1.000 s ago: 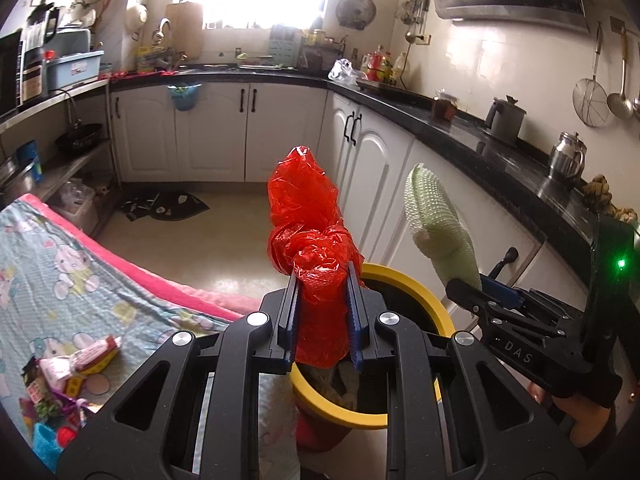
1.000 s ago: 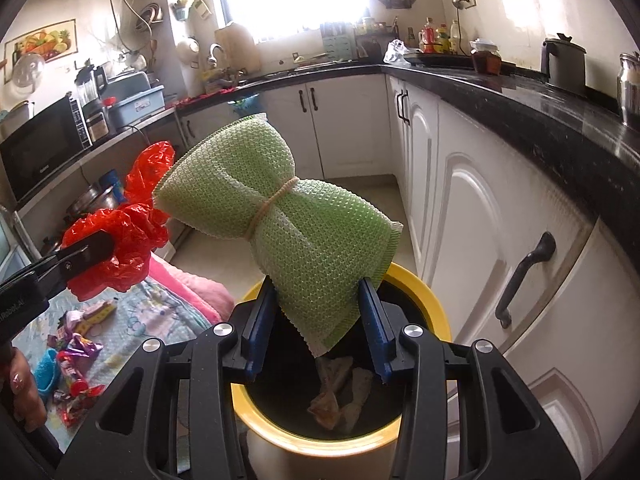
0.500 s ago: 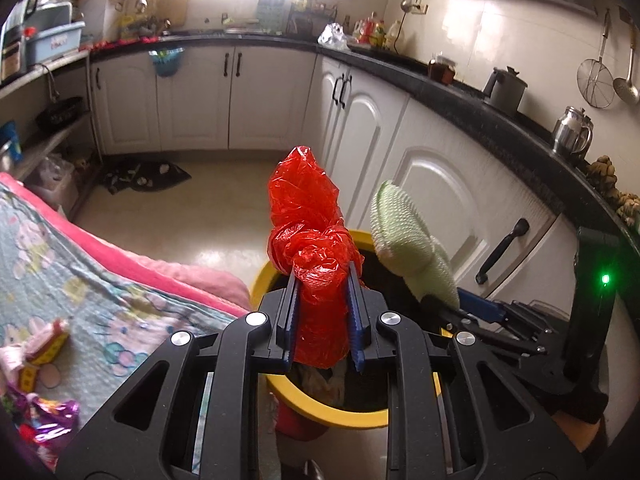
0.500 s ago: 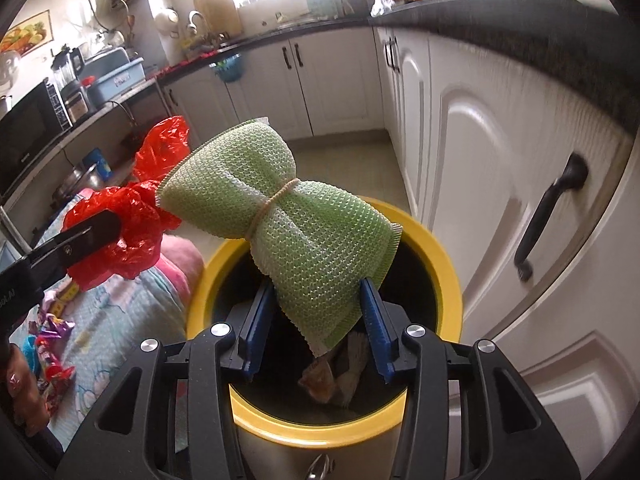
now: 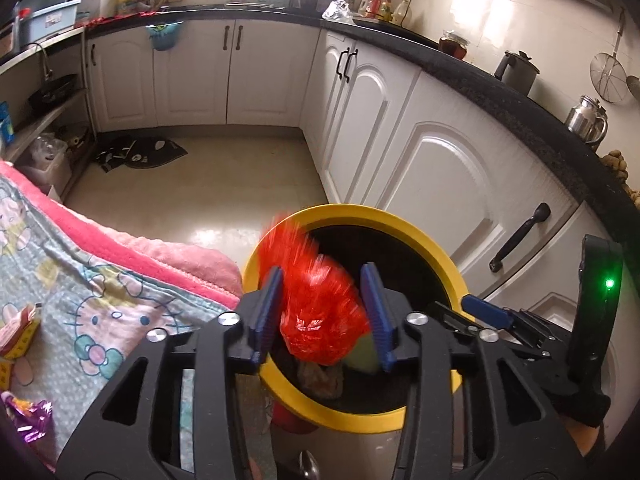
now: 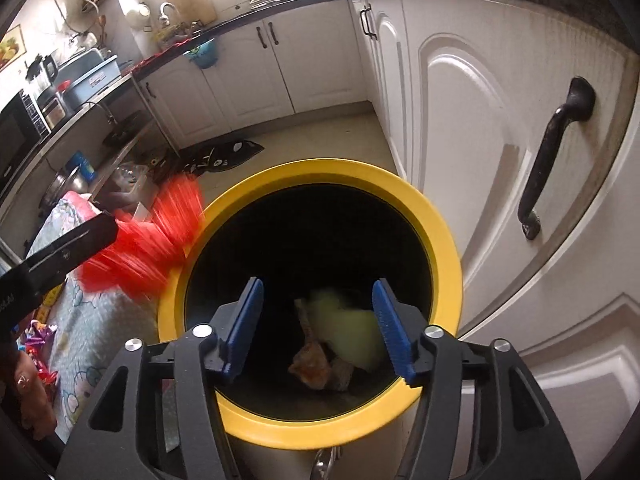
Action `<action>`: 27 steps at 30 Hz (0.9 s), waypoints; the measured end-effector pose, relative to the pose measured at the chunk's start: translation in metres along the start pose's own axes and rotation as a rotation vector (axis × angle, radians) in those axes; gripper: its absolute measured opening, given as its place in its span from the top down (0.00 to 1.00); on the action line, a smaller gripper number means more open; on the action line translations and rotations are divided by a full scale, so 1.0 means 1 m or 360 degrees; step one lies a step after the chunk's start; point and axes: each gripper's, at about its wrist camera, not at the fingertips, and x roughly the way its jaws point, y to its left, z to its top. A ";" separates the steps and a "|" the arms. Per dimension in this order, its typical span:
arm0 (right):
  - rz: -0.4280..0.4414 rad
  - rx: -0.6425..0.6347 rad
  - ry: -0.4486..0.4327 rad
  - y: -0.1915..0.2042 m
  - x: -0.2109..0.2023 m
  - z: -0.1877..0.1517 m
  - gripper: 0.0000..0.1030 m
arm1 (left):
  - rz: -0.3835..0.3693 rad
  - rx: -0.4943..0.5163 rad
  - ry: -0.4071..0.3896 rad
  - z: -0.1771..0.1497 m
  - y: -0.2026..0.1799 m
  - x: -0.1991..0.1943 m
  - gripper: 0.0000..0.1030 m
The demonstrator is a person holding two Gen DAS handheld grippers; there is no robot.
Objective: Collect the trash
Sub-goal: 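Open both tools to drop the red bag and green scrubber into the bin, then move both open tools back over the candy wrappers on the bed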
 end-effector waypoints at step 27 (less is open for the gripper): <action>0.0050 -0.0140 -0.0292 0.046 -0.070 0.015 0.21 | 0.0287 -0.0151 -0.0314 -0.007 0.049 -0.109 0.10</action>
